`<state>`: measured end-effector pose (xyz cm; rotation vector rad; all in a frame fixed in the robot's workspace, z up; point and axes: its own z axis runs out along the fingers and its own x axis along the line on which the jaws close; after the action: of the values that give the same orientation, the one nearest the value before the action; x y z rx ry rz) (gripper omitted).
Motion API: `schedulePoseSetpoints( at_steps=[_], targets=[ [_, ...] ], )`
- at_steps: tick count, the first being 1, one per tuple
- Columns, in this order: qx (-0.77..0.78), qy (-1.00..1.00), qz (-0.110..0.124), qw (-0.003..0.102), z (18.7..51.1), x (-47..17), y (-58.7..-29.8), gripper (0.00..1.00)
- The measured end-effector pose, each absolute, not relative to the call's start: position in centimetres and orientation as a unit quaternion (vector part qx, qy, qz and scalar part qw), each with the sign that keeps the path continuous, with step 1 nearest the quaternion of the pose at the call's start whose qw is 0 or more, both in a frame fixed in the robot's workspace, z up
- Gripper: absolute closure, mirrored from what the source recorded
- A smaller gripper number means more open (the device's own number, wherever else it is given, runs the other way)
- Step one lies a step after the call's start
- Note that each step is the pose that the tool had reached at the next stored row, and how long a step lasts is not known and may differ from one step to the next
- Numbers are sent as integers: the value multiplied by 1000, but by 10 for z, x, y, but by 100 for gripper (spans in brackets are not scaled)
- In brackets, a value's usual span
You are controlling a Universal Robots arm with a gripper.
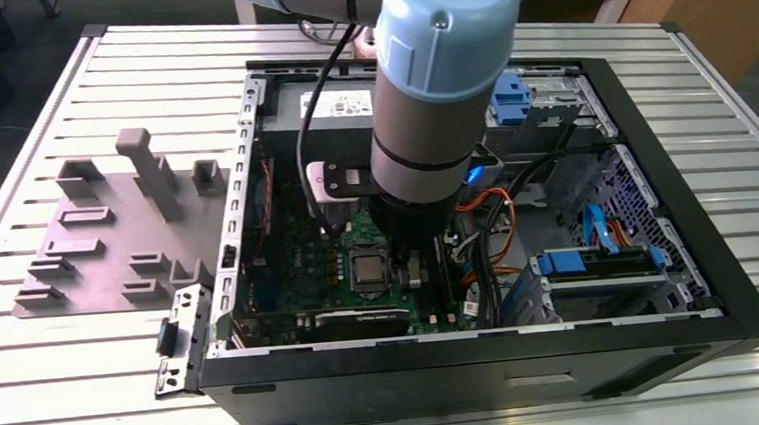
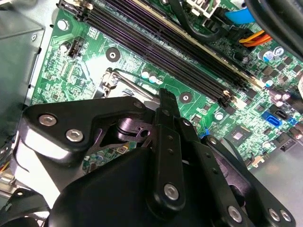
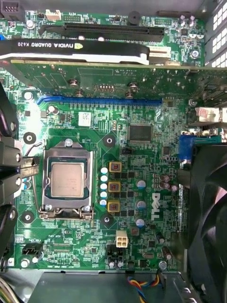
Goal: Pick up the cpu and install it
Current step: 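Install the first cpu locking lever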
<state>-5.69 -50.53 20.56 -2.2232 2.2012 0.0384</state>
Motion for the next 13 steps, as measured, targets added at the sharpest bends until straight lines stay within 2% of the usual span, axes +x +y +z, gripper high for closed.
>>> schedulePoseSetpoints(
  at_steps=[13],
  targets=[
    [-711, 703, 5, -1, 202, -57, -503, 89]
  ],
)
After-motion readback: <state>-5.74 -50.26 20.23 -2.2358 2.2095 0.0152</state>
